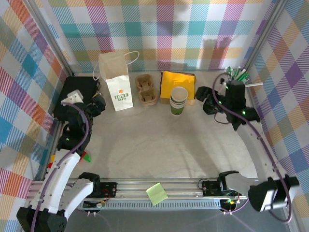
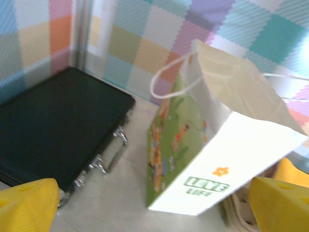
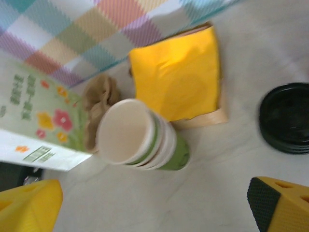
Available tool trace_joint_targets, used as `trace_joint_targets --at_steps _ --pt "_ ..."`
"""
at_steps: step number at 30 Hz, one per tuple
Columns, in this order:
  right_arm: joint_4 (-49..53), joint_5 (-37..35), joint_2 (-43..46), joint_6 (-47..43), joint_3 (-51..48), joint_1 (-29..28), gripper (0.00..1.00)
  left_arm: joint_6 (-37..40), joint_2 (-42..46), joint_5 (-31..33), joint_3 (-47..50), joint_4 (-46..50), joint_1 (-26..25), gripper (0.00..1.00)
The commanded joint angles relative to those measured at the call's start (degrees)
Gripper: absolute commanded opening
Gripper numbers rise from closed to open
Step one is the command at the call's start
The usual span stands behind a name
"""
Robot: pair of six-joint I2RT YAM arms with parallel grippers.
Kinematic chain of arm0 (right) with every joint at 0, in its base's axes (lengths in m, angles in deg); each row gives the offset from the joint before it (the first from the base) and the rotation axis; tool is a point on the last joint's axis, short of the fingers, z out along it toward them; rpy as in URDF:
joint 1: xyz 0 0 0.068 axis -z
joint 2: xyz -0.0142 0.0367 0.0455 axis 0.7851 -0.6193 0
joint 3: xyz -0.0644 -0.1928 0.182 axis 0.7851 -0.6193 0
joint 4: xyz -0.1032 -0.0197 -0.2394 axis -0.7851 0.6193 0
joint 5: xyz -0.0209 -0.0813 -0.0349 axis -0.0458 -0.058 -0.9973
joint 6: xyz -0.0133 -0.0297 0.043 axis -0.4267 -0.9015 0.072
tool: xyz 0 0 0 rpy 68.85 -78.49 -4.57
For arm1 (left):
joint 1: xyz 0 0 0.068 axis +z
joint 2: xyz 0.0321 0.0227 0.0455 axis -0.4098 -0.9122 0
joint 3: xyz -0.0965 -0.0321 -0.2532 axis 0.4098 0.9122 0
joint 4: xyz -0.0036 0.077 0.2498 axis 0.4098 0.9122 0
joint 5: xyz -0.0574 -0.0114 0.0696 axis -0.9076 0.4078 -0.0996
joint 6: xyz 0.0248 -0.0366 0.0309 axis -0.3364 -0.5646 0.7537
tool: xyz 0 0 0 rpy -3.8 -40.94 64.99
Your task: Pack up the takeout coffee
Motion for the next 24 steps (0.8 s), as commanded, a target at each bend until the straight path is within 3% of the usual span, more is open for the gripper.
trace_joint_targets --at_steps 1,5,10,24 --pt "16.05 -4.41 -7.84 2.33 9.87 -5.14 0.99 -3.69 -3.71 -11.42 -5.46 15.94 -0.57 1.0" --pt "21.4 -8.61 -18.19 3.27 19.33 -8.62 0.93 -3.78 -6.48 -18.24 -10.0 19.02 -0.75 1.0" --pt "23.07 -9.99 -28.47 3.18 25.67 -9.02 0.78 -3.79 -7.37 -23.74 -11.39 18.72 -1.73 1.0" --pt "25.68 -10.75 -40.91 1.71 36.37 -8.93 0.37 -2.64 -6.84 -25.37 -11.55 18.93 -3.21 0.99"
